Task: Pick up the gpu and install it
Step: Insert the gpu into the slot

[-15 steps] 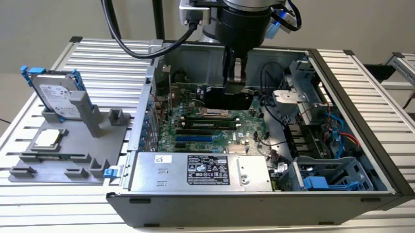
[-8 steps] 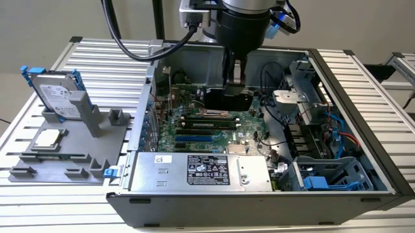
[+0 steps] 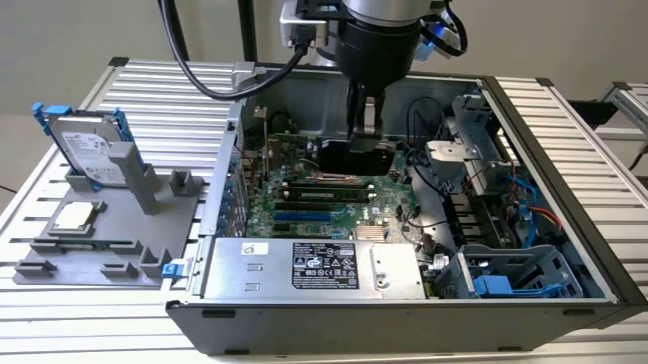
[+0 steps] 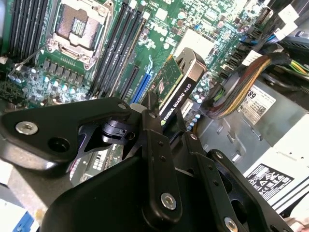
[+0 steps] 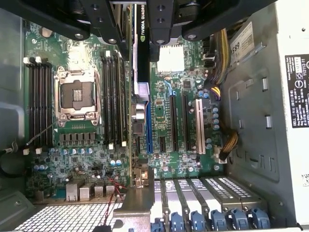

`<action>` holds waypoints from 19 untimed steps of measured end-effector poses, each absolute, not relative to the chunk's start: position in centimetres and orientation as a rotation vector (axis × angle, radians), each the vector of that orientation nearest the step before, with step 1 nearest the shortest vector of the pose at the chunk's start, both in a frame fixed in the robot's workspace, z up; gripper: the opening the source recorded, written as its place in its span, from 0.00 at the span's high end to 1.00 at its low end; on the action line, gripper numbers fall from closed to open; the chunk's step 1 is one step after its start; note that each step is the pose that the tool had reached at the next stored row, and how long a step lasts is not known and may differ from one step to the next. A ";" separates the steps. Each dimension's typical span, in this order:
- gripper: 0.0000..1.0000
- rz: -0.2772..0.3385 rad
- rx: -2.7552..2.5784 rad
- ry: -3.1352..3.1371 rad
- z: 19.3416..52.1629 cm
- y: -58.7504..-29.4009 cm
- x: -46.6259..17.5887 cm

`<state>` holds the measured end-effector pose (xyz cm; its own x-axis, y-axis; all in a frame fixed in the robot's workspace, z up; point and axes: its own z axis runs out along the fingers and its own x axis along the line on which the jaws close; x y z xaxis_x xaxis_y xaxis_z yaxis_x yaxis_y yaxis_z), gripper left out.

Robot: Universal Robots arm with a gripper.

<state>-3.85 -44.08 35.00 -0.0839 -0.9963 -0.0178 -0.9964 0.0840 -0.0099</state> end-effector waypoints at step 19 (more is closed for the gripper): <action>1.00 0.006 -2.113 2.299 34.1 -44.1 -3.8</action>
<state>-3.84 -44.08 34.07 -0.0838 -0.9963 -0.0168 -0.9964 0.0840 -0.0099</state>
